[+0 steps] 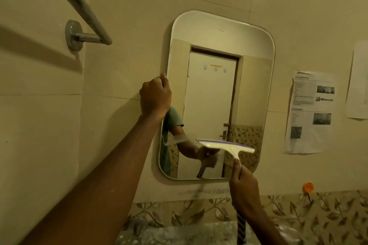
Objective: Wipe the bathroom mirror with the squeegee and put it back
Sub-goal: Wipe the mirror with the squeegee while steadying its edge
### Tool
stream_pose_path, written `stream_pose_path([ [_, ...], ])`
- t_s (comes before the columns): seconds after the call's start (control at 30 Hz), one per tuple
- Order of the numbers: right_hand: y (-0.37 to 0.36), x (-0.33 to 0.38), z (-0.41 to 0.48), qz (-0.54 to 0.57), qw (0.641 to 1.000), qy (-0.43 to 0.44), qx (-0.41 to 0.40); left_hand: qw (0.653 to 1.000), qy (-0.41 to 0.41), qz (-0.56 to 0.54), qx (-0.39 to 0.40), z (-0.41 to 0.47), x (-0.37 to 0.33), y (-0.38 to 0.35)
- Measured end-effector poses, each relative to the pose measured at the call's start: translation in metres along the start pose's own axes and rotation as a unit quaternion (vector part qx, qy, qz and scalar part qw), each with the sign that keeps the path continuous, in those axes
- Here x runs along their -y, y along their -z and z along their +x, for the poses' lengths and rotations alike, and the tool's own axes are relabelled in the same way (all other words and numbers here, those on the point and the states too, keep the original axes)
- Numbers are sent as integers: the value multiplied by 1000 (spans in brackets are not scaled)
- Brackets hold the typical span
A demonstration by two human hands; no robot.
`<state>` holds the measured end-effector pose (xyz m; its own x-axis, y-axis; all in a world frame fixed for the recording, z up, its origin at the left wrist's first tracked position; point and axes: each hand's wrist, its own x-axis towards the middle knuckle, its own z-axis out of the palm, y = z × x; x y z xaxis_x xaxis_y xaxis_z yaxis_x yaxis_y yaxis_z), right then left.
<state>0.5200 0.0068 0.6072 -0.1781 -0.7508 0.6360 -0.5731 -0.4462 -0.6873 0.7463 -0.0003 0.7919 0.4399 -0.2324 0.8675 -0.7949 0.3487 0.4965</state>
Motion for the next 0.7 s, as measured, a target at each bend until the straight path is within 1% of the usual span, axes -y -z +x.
stream_pose_path([
  [0.07, 18, 7, 6, 19, 999, 2, 33, 1000, 2, 7, 11, -8, 4, 2],
  [0.1, 30, 14, 18, 39, 999, 12, 36, 1000, -1, 18, 12, -13, 7, 1],
  [0.2, 65, 38, 79, 57, 996, 73, -19, 999, -12, 43, 6, -27, 20, -2],
  [0.27, 75, 39, 108, 38, 995, 84, -40, 999, -15, 46, -5, -30, 24, -4],
  [0.3, 73, 32, 111, 30, 996, 81, -36, 999, -15, 47, -10, -30, 25, -5],
  [0.37, 58, 5, 96, 25, 998, 57, -30, 998, -16, 50, -16, -30, 24, -7],
  [0.5, 25, -42, 30, 8, 1000, 5, -18, 998, -29, 45, -34, -33, 24, -9],
  [0.6, 28, -48, 12, -20, 1000, -4, 11, 998, -29, 40, -32, -33, 23, -7],
  [0.7, 47, -30, 32, 1, 1000, 1, 26, 999, -28, 29, -23, -31, 25, -4],
])
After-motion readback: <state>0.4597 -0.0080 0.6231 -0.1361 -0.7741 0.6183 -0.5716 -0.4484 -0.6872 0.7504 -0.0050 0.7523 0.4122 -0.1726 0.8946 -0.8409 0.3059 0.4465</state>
